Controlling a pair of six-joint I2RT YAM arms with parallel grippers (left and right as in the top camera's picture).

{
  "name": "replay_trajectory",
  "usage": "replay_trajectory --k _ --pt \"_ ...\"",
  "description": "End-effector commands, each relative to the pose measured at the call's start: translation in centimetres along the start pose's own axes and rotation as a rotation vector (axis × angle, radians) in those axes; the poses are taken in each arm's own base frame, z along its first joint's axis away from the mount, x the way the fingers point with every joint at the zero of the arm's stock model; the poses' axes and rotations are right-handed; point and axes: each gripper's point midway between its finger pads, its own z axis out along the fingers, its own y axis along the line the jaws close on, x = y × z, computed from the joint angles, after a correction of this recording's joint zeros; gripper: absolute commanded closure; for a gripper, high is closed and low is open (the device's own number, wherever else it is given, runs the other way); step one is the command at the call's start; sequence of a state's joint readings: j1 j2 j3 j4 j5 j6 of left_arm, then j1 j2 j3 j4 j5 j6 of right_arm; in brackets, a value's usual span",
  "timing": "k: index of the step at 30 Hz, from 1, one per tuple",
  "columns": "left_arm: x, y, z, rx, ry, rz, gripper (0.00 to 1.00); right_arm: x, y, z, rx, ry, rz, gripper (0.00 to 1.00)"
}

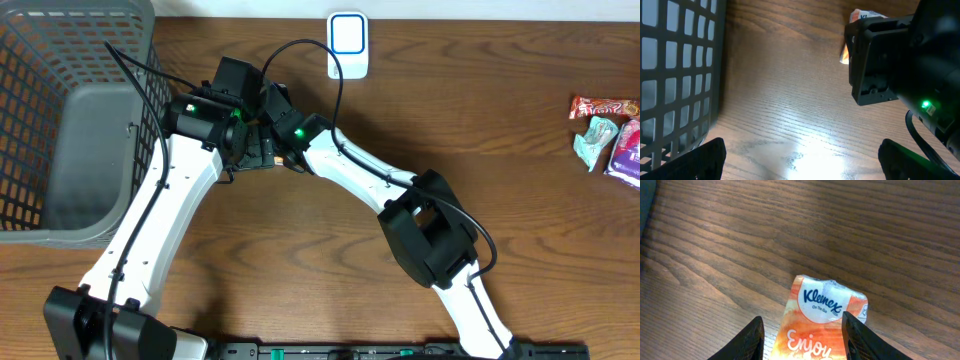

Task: Scan the item barcode
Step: 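Lift the tissue pack while moving the left arm back toward the basket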

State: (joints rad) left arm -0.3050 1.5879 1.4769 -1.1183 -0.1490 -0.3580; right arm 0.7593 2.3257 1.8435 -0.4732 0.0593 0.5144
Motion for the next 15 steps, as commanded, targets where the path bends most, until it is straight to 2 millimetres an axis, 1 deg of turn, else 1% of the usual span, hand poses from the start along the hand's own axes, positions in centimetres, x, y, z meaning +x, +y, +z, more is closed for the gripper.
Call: replay_trajectory --k 1,5,6,8,9,12,15 --pt "0.0 -0.2 -0.2 0.010 -0.007 0.007 0.02 1.1 -2.6 1.9 0.001 0.073 0.032 0.53" --pt "0.0 -0.2 -0.2 0.010 -0.007 0.007 0.02 0.7 -3.3 1.5 -0.133 0.144 0.098 0.53" --pt "0.0 -0.2 -0.2 0.010 -0.007 0.007 0.02 0.5 -3.5 1.4 -0.166 0.158 0.113 0.54" --pt "0.0 -0.2 -0.2 0.010 -0.007 0.007 0.02 0.4 -3.6 1.1 -0.225 0.182 0.125 0.62" --pt "0.0 -0.2 -0.2 0.010 -0.007 0.007 0.02 0.3 -3.5 0.9 -0.253 0.190 0.118 0.64" --pt "0.0 -0.2 -0.2 0.010 -0.007 0.007 0.02 0.3 -3.5 0.9 -0.258 0.191 0.116 0.60" --pt "-0.1 -0.2 -0.2 0.012 -0.012 0.006 0.02 0.6 -2.6 0.9 -0.267 0.190 0.101 0.58"
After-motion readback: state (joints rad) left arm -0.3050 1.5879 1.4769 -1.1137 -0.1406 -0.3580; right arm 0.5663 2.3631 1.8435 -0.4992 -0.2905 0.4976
